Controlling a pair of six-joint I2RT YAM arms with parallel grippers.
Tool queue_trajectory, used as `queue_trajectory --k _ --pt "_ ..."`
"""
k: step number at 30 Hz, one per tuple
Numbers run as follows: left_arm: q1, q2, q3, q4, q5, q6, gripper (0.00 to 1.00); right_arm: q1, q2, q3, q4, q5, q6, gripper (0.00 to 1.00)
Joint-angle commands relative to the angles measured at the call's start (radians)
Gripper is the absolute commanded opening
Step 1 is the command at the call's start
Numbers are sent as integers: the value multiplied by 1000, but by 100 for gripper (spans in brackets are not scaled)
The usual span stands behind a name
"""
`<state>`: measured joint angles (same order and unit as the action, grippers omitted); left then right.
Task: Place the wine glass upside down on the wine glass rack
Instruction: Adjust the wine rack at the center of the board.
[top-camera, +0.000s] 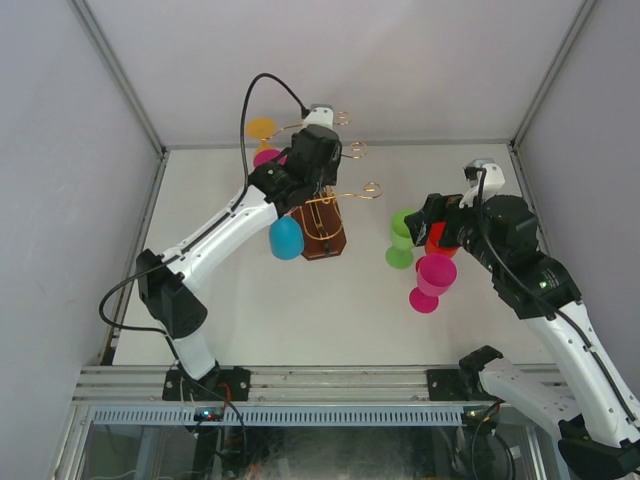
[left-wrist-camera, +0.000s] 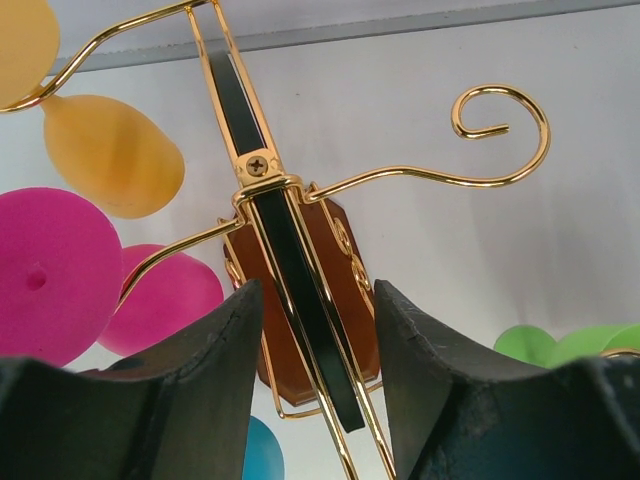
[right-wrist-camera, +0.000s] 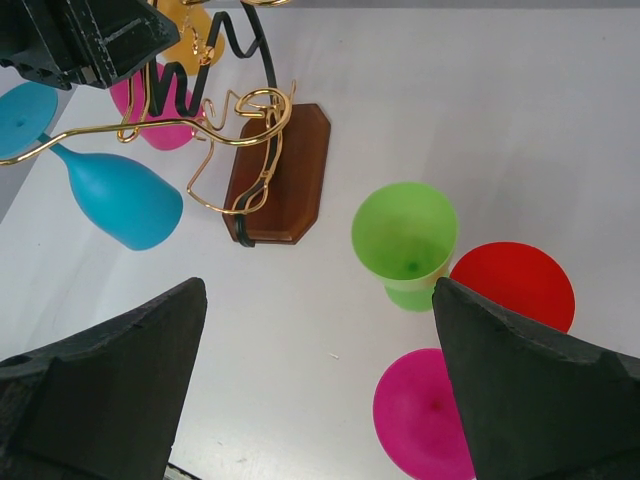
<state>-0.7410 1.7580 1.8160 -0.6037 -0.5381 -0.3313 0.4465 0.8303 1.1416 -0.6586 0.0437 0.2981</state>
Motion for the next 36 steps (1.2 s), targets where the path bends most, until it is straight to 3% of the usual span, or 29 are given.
queue_trajectory --k 1,23,36 --pt "8 11 26 11 14 -19 53 -4 -14 4 11 1 -17 94" --pt "41 -43 -43 13 54 18 18 -4 -14 4 9 -11 -13 94" --pt "52 -146 -159 77 134 179 1 -5 -14 5 4 -12 -14 94"
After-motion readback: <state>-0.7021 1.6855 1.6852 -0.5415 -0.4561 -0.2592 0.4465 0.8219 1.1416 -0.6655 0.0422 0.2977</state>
